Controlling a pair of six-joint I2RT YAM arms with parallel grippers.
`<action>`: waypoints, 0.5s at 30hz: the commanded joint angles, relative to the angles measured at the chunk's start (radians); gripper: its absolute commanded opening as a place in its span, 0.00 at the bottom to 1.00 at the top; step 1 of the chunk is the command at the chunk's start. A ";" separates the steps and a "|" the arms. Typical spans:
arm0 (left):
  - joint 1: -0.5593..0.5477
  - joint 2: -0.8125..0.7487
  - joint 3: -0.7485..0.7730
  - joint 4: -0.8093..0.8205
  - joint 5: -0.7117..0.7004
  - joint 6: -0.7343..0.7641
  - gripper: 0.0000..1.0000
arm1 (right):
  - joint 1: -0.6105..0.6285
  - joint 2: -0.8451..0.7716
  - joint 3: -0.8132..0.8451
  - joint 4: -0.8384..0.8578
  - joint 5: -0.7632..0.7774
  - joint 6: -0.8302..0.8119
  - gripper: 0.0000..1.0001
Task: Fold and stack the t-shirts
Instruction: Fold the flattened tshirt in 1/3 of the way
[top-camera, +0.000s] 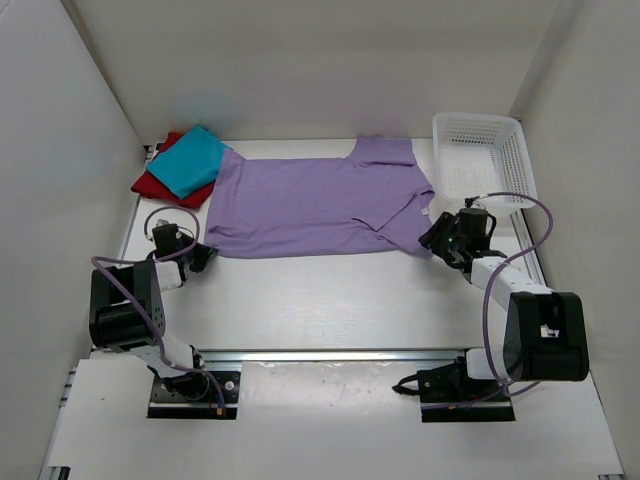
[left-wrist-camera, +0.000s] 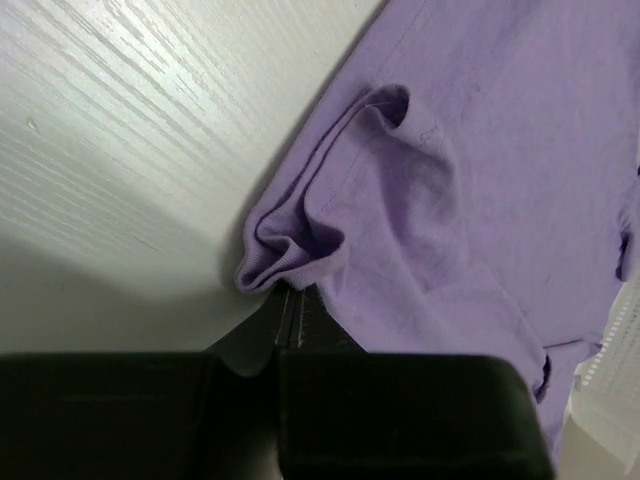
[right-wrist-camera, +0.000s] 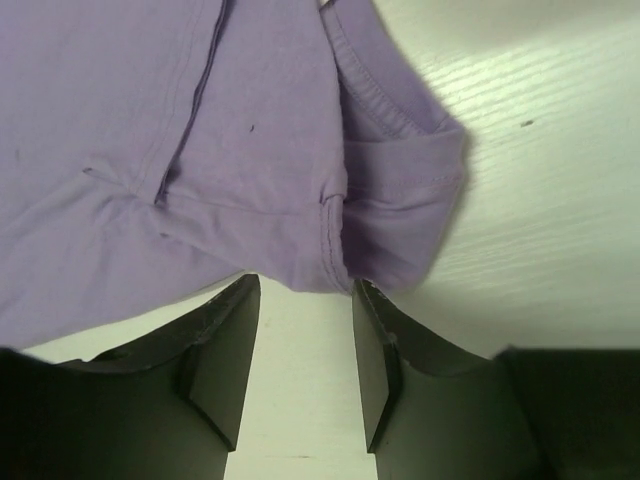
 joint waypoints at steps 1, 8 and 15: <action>0.005 0.014 0.010 0.048 0.006 -0.026 0.00 | -0.023 -0.017 -0.001 0.052 0.064 -0.042 0.41; 0.000 0.023 0.016 0.054 0.012 -0.028 0.00 | -0.053 0.100 0.102 0.037 -0.039 -0.088 0.34; 0.009 0.031 0.018 0.041 0.011 -0.022 0.00 | -0.082 0.169 0.146 0.060 -0.088 -0.071 0.00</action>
